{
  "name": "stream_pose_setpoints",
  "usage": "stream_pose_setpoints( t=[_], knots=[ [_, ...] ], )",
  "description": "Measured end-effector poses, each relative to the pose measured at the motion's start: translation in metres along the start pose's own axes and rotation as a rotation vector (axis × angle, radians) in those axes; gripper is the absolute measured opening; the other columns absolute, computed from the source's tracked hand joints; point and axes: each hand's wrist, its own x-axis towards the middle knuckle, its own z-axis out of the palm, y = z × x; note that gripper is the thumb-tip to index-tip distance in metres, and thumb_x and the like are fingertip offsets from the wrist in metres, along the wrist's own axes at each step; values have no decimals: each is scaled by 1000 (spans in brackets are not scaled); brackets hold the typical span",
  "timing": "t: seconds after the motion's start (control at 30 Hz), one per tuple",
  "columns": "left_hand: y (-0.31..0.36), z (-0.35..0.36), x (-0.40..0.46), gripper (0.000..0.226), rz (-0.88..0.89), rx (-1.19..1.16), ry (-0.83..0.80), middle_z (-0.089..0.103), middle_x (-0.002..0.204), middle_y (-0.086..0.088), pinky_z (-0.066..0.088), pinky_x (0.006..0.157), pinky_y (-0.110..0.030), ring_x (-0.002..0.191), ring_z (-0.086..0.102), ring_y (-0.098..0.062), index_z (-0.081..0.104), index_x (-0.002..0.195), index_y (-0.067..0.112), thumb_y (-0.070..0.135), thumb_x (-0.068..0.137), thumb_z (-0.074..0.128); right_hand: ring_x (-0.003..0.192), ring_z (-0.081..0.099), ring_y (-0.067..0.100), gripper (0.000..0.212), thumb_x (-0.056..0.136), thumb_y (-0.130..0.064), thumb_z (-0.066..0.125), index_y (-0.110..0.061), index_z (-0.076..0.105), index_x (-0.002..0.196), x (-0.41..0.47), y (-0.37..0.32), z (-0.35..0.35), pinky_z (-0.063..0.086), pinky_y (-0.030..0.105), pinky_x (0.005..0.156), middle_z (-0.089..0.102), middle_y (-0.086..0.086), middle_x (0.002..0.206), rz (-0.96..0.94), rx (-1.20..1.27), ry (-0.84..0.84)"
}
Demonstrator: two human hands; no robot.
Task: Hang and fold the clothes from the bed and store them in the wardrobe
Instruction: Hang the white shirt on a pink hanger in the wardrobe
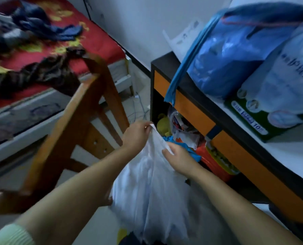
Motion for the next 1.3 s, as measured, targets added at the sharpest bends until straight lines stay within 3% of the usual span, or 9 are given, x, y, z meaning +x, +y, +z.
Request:
stream_pose_setpoints(
  t=[0.17,0.33,0.47,0.53,0.63,0.77,0.9,1.07,1.3],
  knots=[
    [26,-65,-64,22,-294,-749,-95,55,90,-16,49,79,-47,82,53,-25,56,93,4,7,100,35,80,65,-3,40,92,-35,57,-35,50,132,-44,-59,-9,50,17,77,68,-10,85,-1,-182,-527],
    [38,-115,-137,21,-495,-1392,-197,60,76,-12,51,62,-29,67,58,-20,61,76,7,10,93,48,99,58,5,24,89,-29,65,-41,57,108,-66,-111,-37,47,24,84,62,-11,107,-205,-330,-114],
    [34,-176,-204,29,-293,-1414,-368,64,63,-1,53,54,-25,57,63,-11,66,67,12,10,91,51,124,41,0,46,88,-34,67,-43,48,129,-114,-165,22,37,24,103,41,-16,138,-252,-386,-405],
    [23,-215,-238,18,-184,-1370,-397,65,74,-4,53,60,-25,67,64,-13,70,78,12,13,89,56,107,57,8,17,92,-25,61,-28,65,108,-143,-190,57,48,30,92,60,-6,120,-345,-368,-394],
    [-5,-271,-280,19,-201,-1176,-203,69,92,-10,53,65,-28,79,66,-18,72,96,9,15,92,55,73,60,16,22,99,-20,48,-10,67,94,-176,-232,88,48,36,67,66,9,85,-484,-274,-250],
    [-34,-331,-332,39,-286,-984,72,70,108,-13,53,82,-34,92,66,-23,67,113,11,40,99,45,84,60,-6,21,100,-21,47,-23,66,108,-203,-302,120,45,10,72,66,-13,92,-679,-293,-174],
    [-63,-384,-385,74,-155,-352,159,57,120,12,49,93,-30,108,56,-6,38,138,40,67,74,63,85,60,6,29,90,-32,62,-39,57,118,-207,-361,157,48,18,74,65,-11,98,-834,-475,-215],
    [-120,-424,-456,74,-300,382,237,59,117,1,53,81,-40,98,59,-21,19,146,34,27,86,62,92,56,4,52,80,-52,66,-47,48,129,-202,-414,220,51,25,79,56,-21,110,-1008,-1025,-271],
    [-149,-457,-521,47,-389,429,333,47,105,9,48,72,-35,89,55,-17,34,125,33,24,85,56,91,65,15,23,91,-32,61,-28,70,111,-203,-459,295,56,38,74,70,-5,106,-1258,-1093,-256]
  ],
)
